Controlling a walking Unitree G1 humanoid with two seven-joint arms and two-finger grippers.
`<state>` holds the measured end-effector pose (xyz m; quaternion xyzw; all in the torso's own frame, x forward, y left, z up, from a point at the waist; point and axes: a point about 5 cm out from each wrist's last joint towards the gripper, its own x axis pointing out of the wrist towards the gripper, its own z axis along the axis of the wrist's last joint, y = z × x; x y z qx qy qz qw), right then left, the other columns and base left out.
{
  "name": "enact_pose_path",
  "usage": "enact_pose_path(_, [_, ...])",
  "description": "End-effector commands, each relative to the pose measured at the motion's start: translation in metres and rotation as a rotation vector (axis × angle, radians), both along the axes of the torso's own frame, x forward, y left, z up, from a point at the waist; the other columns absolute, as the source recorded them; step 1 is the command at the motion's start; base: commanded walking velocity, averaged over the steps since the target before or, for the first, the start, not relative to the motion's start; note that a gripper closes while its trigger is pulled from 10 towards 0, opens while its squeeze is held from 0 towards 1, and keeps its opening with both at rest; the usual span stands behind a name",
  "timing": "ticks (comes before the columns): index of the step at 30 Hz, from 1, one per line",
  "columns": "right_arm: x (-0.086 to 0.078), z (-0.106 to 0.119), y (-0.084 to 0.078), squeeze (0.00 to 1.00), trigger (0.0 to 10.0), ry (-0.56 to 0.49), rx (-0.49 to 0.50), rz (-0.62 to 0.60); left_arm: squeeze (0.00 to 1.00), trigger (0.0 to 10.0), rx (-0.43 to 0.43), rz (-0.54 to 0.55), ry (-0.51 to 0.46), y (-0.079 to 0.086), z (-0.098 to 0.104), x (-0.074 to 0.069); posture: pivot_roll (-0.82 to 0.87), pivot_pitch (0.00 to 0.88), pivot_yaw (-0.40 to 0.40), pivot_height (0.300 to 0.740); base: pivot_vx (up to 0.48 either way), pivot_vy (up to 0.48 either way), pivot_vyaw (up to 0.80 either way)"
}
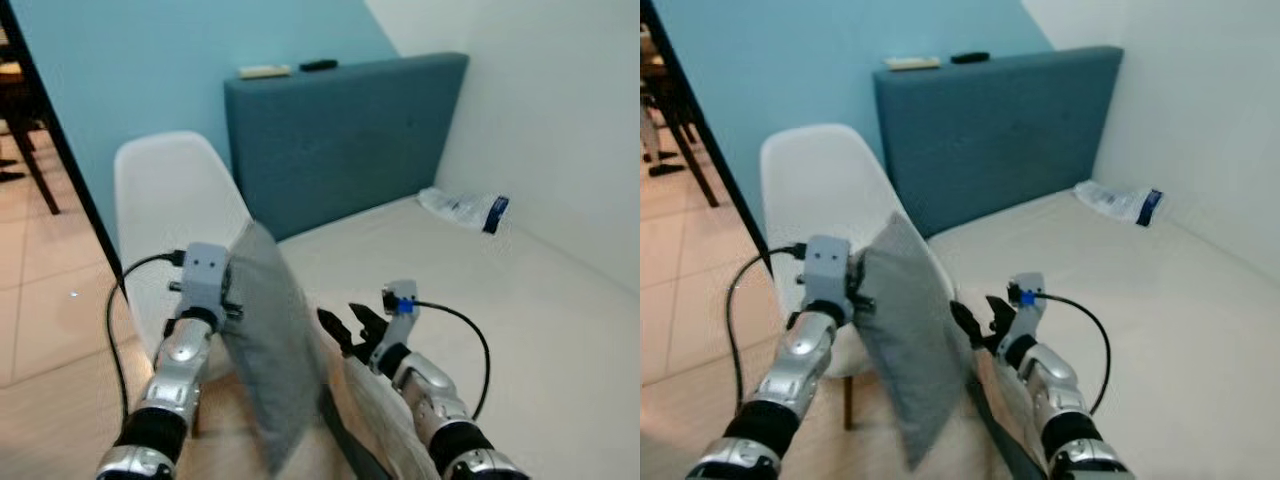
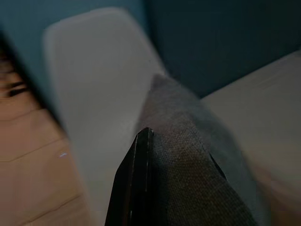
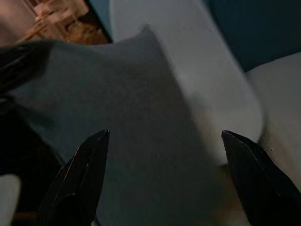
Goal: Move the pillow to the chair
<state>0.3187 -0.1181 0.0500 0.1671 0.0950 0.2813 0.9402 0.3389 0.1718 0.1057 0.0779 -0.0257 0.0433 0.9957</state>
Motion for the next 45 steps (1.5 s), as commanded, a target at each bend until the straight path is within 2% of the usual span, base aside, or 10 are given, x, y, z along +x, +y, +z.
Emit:
enact_pose_path(1, [-0.002, -0.005, -0.004, 0.00, 10.0, 0.023, -0.023, -0.019, 0.00, 10.0, 0.020, 0.038, -0.005, 0.009, 0.001, -0.001, 0.01, 0.000, -0.041, 0.740, 0.000, 0.000, 0.68])
enact_pose_path(12, [-0.004, -0.010, -0.016, 0.00, 10.0, 0.024, -0.080, -0.078, 0.00, 10.0, 0.026, 0.038, 0.021, 0.007, -0.009, -0.010, 0.01, 0.000, -0.034, 0.740, 0.000, 0.000, 0.67])
enact_pose_path(18, [-0.001, -0.012, -0.019, 0.00, 10.0, 0.057, -0.122, -0.130, 0.00, 10.0, 0.002, -0.019, 0.033, -0.001, -0.011, -0.009, 0.01, 0.000, -0.032, 0.740, 0.000, 0.000, 0.00])
enact_pose_path(25, [-0.001, -0.013, -0.019, 0.00, 10.0, 0.066, -0.148, -0.149, 0.00, 10.0, -0.014, -0.070, 0.018, -0.013, -0.009, -0.006, 0.01, 0.000, -0.029, 0.740, 0.322, 0.000, 0.00])
enact_pose_path(37, [0.000, -0.014, -0.017, 0.00, 10.0, 0.081, -0.150, -0.163, 0.00, 10.0, -0.034, -0.071, -0.038, -0.009, 0.008, 0.000, 0.01, 0.000, -0.031, 0.740, 0.389, 0.000, 0.00])
enact_pose_path(42, [0.000, -0.014, -0.016, 0.00, 10.0, 0.079, -0.145, -0.157, 0.00, 10.0, -0.043, -0.087, -0.047, -0.014, 0.011, 0.000, 0.01, 0.000, -0.030, 0.740, 0.451, 0.000, 0.00])
enact_pose_path(45, [0.000, -0.014, -0.015, 0.00, 10.0, 0.078, -0.139, -0.153, 0.00, 10.0, -0.061, -0.120, -0.067, -0.025, 0.015, 0.001, 0.01, 0.000, -0.032, 0.740, 0.480, 0.000, 0.00])
